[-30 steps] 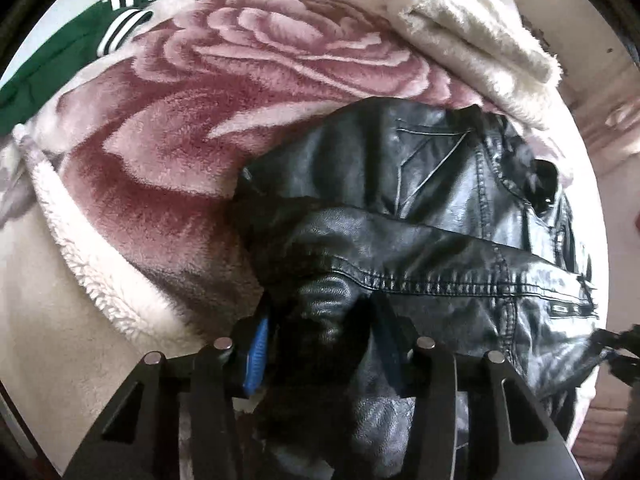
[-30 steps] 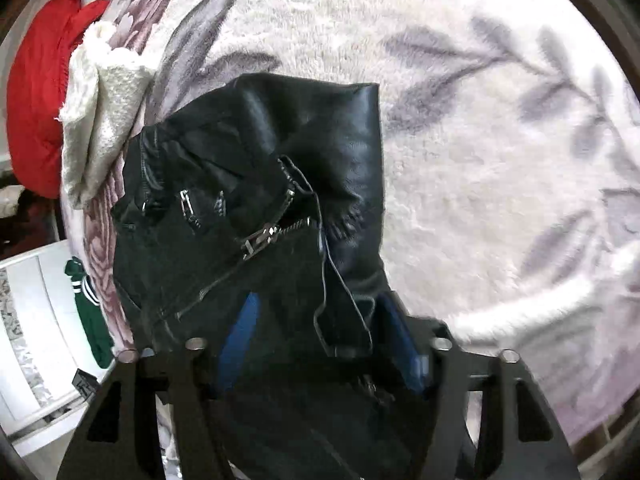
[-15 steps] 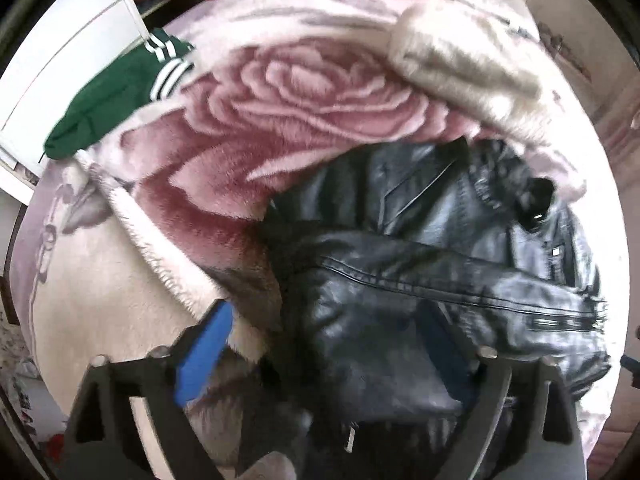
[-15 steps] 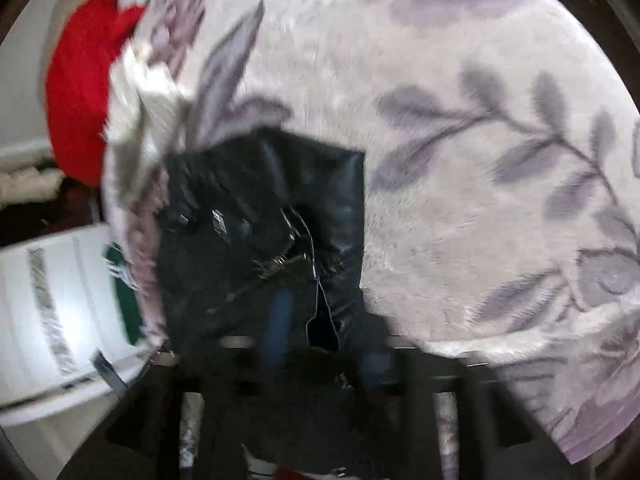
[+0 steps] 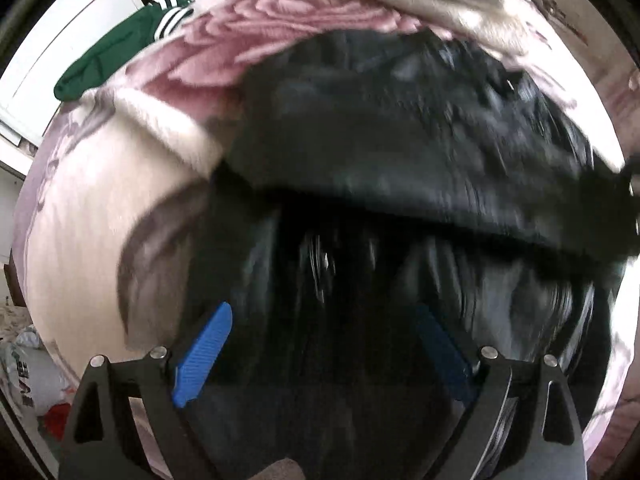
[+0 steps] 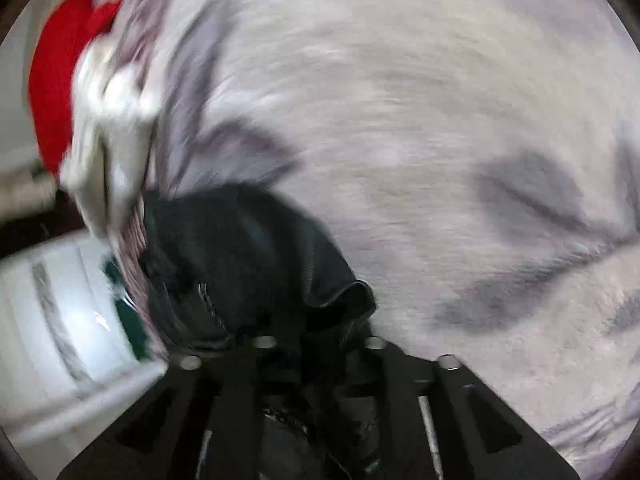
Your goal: Fold large clothes
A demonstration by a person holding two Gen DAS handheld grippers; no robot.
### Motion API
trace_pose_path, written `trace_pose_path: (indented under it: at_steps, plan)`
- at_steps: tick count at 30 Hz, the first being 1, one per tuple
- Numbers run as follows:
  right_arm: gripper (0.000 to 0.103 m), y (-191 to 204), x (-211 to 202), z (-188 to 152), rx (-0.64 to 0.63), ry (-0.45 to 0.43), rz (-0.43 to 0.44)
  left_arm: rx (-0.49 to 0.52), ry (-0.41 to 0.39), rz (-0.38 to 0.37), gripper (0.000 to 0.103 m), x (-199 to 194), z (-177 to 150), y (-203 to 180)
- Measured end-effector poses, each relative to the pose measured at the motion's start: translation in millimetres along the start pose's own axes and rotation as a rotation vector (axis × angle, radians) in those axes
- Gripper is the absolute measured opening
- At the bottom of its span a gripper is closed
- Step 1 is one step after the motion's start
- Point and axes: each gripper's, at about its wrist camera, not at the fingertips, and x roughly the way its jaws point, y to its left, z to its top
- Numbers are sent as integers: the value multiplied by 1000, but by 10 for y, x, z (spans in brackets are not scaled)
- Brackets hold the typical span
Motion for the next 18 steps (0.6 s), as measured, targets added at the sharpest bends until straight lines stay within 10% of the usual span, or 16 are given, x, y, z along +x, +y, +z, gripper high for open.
trace_pose_path:
  at_steps: [7, 13, 18]
  plan:
    - [8, -110, 88, 404, -55, 15, -86, 9, 4, 25, 94, -254, -355, -403]
    - [60, -425, -589, 304, -60, 162, 26, 42, 0, -72, 94, -685, -695, -1190]
    - [63, -913, -1047, 119, -69, 232, 58, 108, 81, -209, 94, -579, -1171, -2189]
